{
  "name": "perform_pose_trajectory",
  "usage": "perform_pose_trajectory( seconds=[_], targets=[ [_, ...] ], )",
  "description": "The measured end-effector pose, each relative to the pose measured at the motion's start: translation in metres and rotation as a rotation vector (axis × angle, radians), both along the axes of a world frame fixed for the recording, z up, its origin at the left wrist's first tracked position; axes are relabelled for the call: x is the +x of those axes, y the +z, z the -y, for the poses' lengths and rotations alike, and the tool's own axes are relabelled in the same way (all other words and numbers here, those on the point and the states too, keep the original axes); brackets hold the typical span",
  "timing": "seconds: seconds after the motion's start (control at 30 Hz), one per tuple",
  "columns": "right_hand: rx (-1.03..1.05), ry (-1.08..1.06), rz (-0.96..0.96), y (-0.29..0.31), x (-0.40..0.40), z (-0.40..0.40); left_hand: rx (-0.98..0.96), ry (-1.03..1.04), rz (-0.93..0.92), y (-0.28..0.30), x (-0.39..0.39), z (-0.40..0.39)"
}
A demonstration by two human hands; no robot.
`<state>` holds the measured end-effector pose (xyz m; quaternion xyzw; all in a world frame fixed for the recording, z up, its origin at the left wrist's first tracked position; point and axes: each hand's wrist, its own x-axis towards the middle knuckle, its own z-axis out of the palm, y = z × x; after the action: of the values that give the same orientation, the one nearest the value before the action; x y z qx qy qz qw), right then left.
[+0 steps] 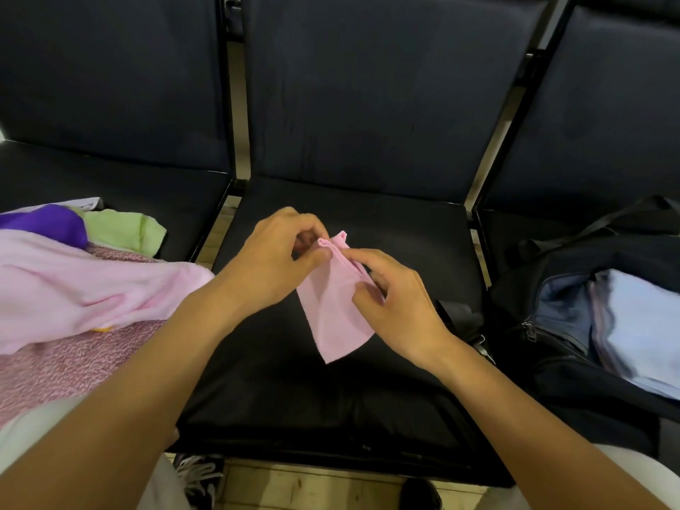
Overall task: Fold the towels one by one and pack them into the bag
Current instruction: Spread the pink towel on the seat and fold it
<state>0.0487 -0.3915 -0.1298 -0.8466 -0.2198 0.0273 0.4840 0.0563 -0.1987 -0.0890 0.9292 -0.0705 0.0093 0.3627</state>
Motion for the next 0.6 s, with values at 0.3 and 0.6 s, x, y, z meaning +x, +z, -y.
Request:
perform_pose_trajectory(
  seconds=[0.3, 0.6],
  targets=[
    [0.015, 0.021, 0.095, -0.0018, 0.004, -0.0003, -0.14, -0.154, -0.14, 0.0057, 0.0045, -0.0105],
    [-0.012, 0.0, 0.037, 0.0011, 0.0021, 0.0014, -0.205, -0.11, -0.13, 0.0103, 0.0057, -0.0084]
  ],
)
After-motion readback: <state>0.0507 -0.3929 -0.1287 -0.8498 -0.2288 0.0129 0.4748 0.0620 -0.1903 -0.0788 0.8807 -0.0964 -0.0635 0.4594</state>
